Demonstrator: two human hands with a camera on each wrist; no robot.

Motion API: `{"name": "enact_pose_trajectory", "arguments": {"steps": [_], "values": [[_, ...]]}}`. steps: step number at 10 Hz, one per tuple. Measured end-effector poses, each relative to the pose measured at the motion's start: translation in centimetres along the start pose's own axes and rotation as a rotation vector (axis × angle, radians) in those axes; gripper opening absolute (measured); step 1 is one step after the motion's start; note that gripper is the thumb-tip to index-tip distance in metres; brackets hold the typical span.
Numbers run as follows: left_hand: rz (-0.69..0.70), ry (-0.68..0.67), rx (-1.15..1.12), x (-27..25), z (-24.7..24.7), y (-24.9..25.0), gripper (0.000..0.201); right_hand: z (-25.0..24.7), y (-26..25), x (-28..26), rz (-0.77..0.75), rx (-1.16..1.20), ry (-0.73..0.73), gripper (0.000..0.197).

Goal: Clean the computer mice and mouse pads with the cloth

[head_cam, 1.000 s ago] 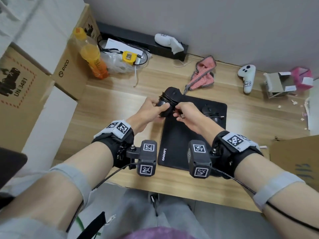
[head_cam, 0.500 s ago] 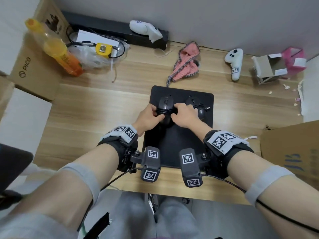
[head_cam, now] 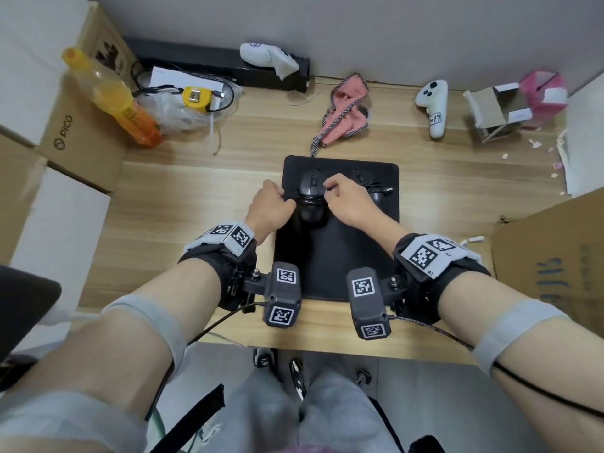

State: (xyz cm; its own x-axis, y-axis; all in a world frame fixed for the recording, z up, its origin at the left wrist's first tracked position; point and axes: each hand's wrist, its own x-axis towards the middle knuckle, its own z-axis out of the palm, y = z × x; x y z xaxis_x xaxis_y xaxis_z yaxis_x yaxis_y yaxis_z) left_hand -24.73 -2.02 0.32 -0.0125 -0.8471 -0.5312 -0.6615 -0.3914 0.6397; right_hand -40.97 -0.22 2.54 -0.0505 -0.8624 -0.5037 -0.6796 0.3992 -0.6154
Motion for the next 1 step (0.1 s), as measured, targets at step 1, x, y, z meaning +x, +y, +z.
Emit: {"name": "enact_pose_trajectory", "arguments": {"steps": [1], "values": [[0.010,0.020,-0.054,-1.06,-1.25,-0.78,0.010,0.53,0.04,-2.04,0.033,0.202,-0.039,0.024]]}}
